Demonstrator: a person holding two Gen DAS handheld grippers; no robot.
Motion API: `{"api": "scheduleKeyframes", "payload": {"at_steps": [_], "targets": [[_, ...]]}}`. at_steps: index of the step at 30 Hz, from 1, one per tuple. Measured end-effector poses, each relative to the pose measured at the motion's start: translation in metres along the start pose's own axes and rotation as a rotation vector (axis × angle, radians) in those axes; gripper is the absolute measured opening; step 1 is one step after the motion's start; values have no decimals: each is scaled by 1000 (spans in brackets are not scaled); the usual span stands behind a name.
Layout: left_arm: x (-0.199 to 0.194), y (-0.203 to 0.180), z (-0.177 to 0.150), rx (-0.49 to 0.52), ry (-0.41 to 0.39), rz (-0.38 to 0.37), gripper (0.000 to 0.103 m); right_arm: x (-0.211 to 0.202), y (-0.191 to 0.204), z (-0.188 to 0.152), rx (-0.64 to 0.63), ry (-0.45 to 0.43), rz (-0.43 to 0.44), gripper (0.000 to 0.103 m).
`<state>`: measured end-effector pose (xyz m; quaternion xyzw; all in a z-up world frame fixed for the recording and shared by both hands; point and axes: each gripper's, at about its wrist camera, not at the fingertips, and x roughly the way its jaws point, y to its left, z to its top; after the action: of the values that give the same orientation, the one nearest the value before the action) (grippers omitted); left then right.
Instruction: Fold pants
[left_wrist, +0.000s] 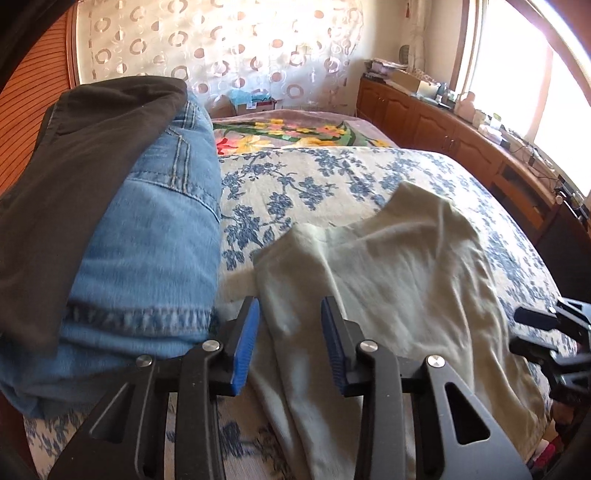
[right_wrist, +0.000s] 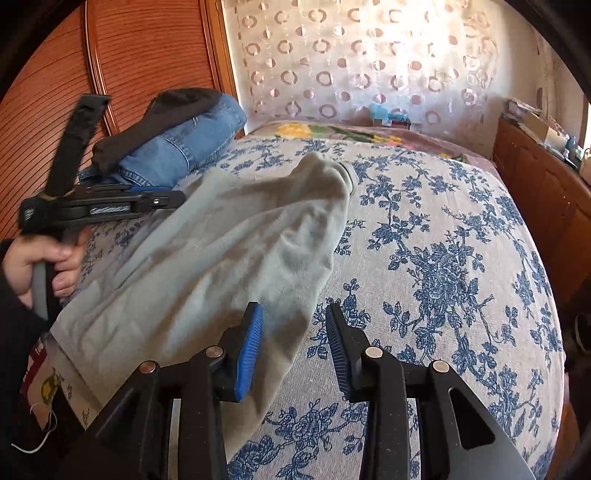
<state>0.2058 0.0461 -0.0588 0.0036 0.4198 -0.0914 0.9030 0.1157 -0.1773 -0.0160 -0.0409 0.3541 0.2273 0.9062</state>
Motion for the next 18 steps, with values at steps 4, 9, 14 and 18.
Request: {"api": "scheduleKeyframes", "payload": {"at_steps": [4, 9, 14, 18], "targets": [[4, 0, 6, 6, 9, 17, 36, -1, 3, -3, -8, -7, -1, 37], [9, 3, 6, 0, 26, 37, 36, -3, 9, -6, -14, -17, -6, 37], [13, 2, 3, 17, 25, 43, 20, -2, 11, -5, -17, -22, -9, 37], [4, 2, 0, 24, -1, 20, 3, -1, 9, -5, -9, -23, -11, 37]]}}
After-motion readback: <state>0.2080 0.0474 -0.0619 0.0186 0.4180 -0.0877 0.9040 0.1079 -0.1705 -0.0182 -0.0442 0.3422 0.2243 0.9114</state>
